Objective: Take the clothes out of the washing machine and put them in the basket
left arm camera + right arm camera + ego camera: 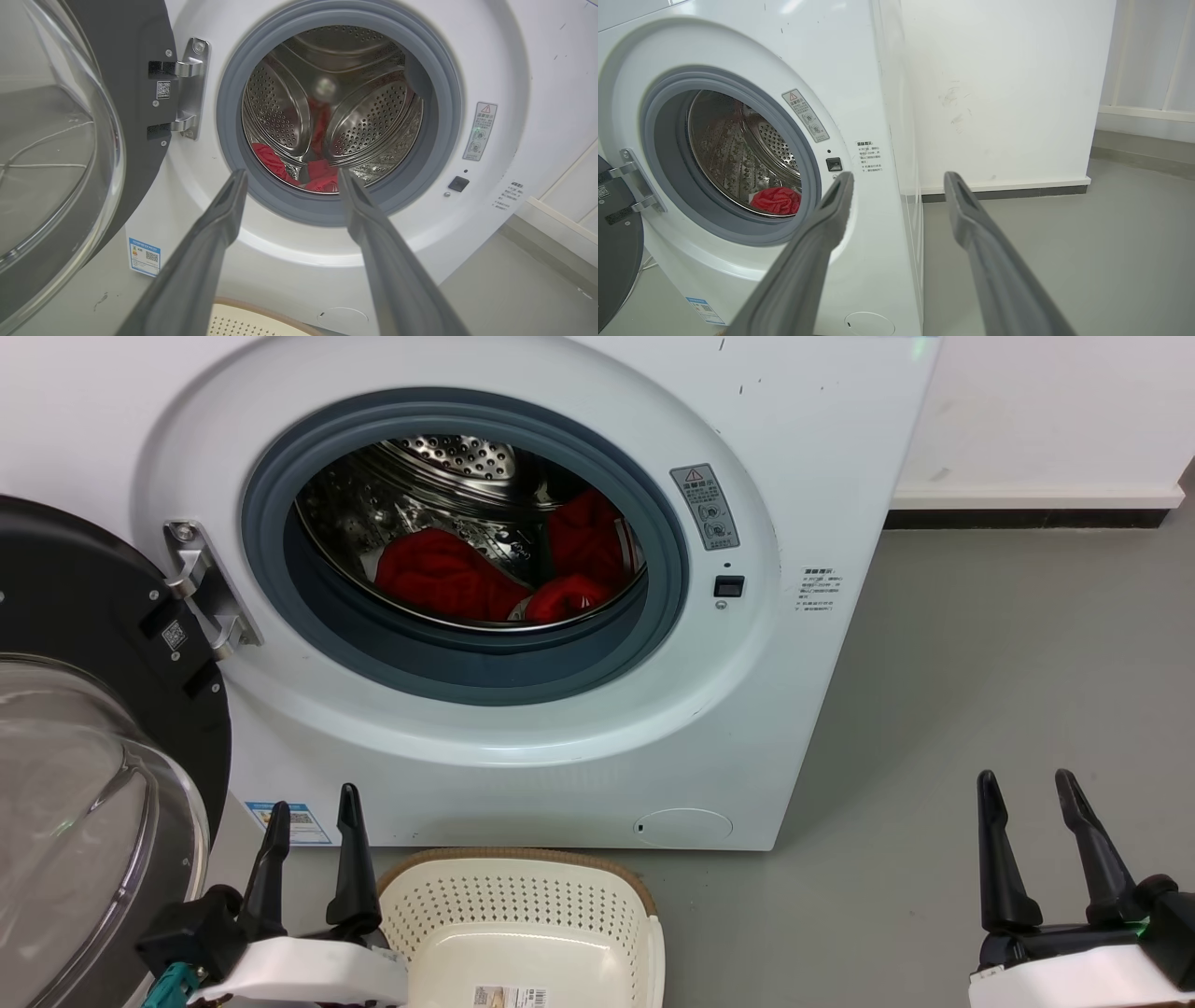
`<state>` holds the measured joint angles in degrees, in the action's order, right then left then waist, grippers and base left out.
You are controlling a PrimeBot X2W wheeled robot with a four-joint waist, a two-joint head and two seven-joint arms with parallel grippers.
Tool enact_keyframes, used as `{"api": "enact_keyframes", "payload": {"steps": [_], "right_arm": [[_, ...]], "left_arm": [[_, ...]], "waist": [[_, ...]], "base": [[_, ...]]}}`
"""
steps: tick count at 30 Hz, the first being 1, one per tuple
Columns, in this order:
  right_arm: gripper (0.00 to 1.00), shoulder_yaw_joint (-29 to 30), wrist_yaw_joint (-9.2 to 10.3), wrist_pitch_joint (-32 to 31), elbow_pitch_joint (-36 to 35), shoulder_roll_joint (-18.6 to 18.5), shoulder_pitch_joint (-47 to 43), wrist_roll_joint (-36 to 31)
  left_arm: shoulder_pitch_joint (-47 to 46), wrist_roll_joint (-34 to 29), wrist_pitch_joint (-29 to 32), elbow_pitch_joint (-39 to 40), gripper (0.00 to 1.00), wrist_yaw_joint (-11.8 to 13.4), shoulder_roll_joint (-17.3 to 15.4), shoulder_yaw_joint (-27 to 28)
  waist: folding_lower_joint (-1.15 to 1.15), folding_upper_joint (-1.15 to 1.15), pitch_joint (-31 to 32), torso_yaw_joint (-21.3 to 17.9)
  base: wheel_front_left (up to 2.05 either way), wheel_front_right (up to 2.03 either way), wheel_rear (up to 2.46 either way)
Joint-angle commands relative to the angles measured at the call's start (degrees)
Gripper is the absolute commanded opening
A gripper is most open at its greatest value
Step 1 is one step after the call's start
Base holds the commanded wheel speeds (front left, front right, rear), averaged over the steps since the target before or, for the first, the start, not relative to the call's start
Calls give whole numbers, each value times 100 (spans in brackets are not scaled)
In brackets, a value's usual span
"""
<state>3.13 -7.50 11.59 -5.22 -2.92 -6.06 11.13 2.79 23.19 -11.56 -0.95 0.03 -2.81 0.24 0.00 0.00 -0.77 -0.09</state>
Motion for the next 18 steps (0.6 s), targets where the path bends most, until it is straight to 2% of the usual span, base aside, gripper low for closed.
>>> {"api": "enact_keyframes", "payload": {"steps": [1,18], "right_arm": [[100,6,2,53,-72,4,-64,-152],[100,-1,2,247,-194,7,-202,-790]], "left_arm": [[19,-152,-54,65,100,12,-10,-10],[135,-856,-248,62,100,45,-10,-46]], "waist": [[0,0,-3,2],[0,0,7,6]], "base": [[0,0,0],[0,0,0]]}}
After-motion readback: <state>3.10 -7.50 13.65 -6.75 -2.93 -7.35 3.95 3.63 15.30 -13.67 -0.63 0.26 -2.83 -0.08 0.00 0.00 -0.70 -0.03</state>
